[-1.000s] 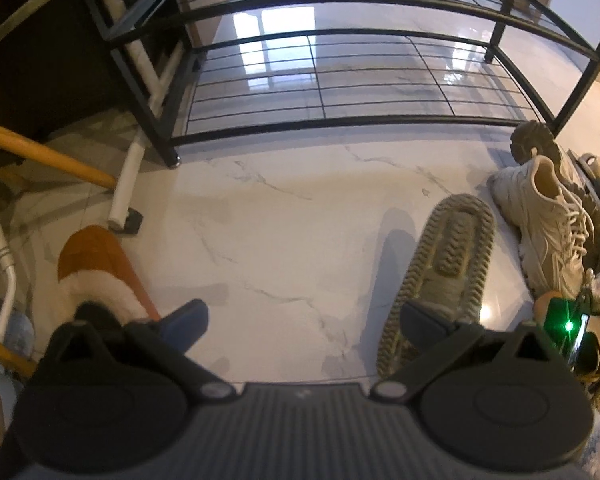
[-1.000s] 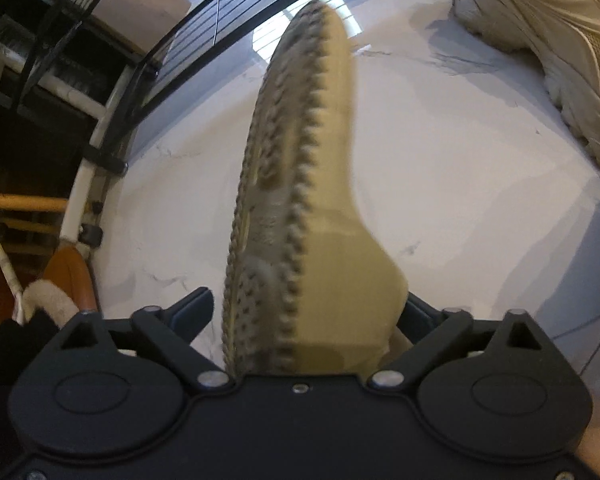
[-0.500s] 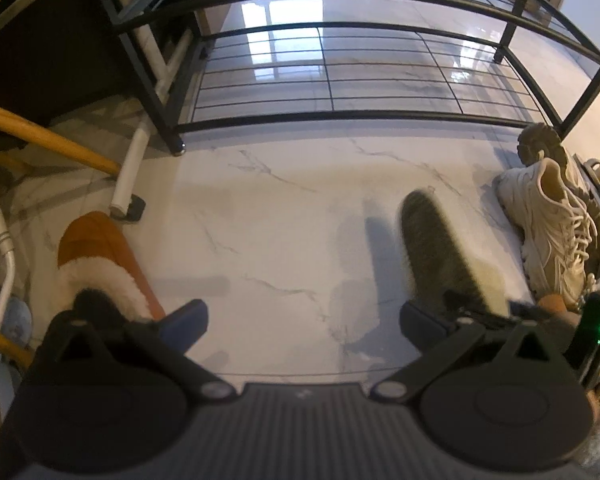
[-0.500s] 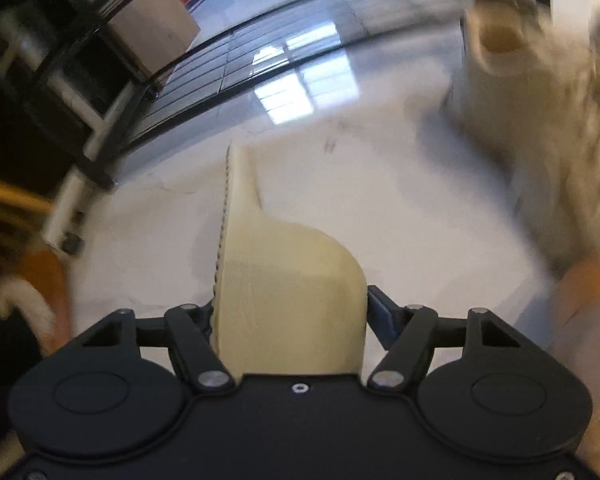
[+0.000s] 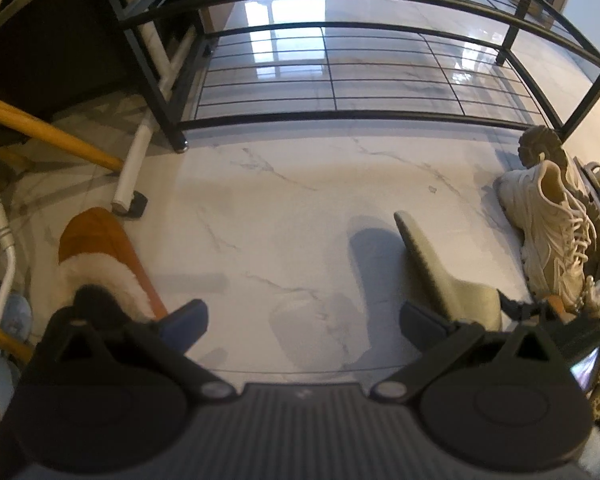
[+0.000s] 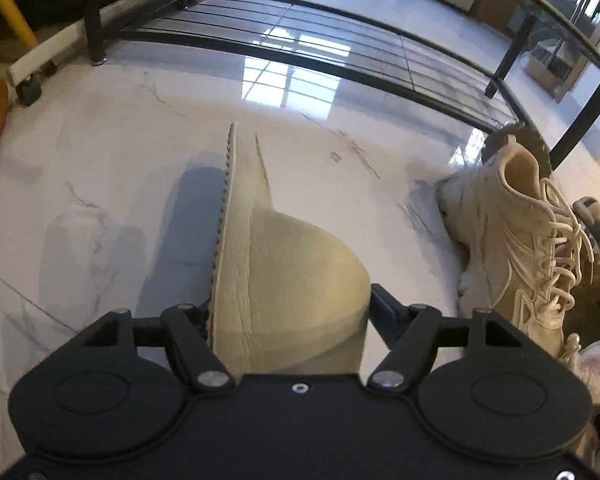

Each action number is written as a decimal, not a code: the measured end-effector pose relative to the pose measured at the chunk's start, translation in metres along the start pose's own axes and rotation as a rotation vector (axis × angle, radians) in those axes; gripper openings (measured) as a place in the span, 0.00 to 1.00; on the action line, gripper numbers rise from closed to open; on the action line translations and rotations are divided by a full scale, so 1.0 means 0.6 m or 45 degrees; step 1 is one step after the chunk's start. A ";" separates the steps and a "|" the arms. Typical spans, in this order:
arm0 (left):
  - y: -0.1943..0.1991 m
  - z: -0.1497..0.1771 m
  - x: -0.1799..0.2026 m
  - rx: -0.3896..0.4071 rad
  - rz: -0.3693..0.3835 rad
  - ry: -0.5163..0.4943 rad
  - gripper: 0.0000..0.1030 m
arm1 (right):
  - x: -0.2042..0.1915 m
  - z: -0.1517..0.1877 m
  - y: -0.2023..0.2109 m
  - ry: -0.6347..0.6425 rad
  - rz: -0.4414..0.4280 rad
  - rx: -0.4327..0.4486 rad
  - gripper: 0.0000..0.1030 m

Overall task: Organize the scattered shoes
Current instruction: 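Grasp the pale green slide with the right tool and lift it, then lower the slide onto the floor beside the rack and open the right tool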

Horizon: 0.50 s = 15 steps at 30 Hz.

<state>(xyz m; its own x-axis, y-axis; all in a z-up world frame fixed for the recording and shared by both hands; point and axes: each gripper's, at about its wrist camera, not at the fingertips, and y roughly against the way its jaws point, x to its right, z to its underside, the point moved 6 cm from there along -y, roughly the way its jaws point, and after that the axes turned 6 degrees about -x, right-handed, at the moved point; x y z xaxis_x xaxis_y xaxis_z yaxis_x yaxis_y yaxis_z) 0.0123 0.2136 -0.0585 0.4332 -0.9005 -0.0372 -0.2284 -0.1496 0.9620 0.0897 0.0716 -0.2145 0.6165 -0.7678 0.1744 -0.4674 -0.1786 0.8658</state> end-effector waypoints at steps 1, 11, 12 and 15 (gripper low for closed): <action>0.000 0.000 -0.002 -0.001 -0.003 0.007 0.99 | -0.009 0.000 0.000 -0.006 -0.026 0.005 0.84; 0.000 -0.001 -0.015 -0.007 -0.001 0.062 0.99 | -0.030 -0.014 0.002 -0.058 -0.189 -0.010 0.95; 0.000 -0.001 -0.014 -0.008 -0.001 0.061 0.99 | -0.031 -0.014 0.007 -0.084 -0.243 -0.019 0.95; 0.000 -0.001 -0.017 -0.007 -0.001 0.058 0.99 | -0.028 -0.015 0.025 -0.184 -0.410 -0.027 0.95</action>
<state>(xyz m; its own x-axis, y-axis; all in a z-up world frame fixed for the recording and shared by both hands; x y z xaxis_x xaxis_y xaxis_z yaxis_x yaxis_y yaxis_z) 0.0085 0.2229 -0.0579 0.4724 -0.8810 -0.0257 -0.2236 -0.1480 0.9634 0.0780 0.0873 -0.2001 0.6330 -0.7539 -0.1760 -0.2494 -0.4139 0.8755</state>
